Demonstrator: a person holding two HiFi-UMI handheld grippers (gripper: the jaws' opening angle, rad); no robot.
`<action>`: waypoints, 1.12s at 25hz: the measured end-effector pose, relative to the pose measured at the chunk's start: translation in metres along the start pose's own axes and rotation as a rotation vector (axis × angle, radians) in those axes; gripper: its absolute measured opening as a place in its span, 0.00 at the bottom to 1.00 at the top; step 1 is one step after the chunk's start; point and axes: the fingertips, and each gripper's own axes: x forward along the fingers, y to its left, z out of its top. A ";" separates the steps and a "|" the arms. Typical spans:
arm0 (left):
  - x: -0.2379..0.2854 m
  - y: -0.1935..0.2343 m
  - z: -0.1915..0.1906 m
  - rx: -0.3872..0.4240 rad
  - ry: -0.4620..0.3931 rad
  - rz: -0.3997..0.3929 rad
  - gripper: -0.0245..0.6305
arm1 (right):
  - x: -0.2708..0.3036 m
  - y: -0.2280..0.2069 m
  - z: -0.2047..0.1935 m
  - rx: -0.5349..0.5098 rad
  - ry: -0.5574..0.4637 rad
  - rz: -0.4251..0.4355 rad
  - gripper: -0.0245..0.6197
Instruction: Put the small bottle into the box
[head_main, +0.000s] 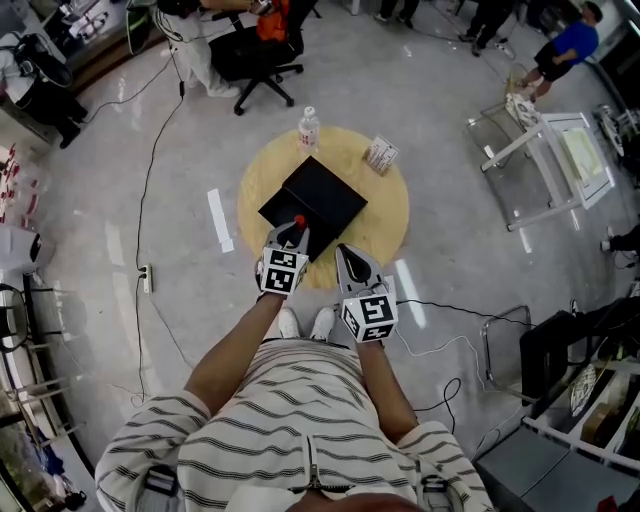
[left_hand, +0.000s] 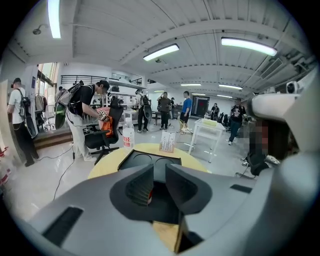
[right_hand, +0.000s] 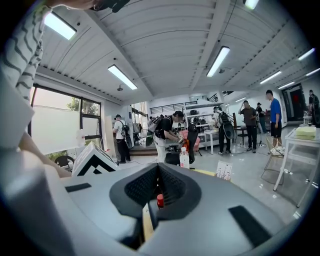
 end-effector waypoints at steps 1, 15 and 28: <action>-0.002 -0.001 0.002 -0.001 -0.009 -0.001 0.17 | 0.000 0.000 0.000 0.000 -0.003 0.000 0.05; -0.029 -0.012 0.018 -0.014 -0.076 -0.023 0.11 | 0.003 0.005 0.007 -0.027 -0.014 0.011 0.05; -0.050 -0.029 0.044 0.025 -0.166 -0.030 0.07 | -0.002 -0.009 0.010 -0.029 -0.031 -0.016 0.05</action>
